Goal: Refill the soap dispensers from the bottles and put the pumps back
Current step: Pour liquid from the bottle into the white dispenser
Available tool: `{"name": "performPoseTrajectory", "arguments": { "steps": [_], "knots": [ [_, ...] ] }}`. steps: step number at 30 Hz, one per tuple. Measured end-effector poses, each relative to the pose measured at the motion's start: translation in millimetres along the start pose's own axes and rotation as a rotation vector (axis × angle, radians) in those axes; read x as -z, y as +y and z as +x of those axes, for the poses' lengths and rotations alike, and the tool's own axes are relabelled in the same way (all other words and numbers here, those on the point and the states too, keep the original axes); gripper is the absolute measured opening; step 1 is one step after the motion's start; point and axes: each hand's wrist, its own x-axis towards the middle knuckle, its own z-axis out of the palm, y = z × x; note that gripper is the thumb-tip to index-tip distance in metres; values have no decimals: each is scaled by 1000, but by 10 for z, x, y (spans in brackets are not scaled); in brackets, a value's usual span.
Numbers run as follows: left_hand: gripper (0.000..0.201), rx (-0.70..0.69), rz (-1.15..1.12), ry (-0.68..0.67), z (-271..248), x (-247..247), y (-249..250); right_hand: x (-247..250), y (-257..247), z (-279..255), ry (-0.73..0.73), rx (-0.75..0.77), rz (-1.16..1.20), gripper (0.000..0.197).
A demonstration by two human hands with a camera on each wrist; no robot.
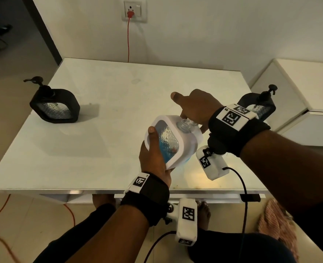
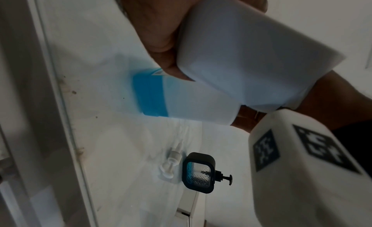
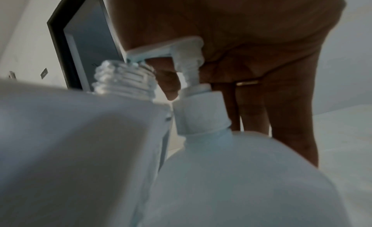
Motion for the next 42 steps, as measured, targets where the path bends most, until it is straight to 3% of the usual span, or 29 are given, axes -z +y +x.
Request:
{"name": "performPoseTrajectory", "arguments": {
  "steps": [5, 13, 16, 20, 24, 32, 42],
  "knots": [
    [52, -2, -3, -7, 11, 1, -8, -37, 2, 23, -13, -27, -6, 61],
    [50, 5, 0, -15, 5, 11, -11, 73, -97, -60, -138, -41, 15, 75],
    [52, -12, 9, -10, 0, 12, -24, 60, -93, -52, -113, -44, -4, 76],
    [74, -21, 7, -4, -5, 16, -41, -30, -33, -25, -10, -33, -52, 65],
    [75, -21, 6, -5, -28, 0, -19, -52, -33, -13, 31, -19, -94, 59],
    [71, -4, -5, -14, -54, 11, -5, 59, -84, -57, -99, -46, -5, 87],
    [76, -1, 7, -11, -41, 1, -4, -86, 4, 36, 24, -33, -79, 64]
  ]
}}
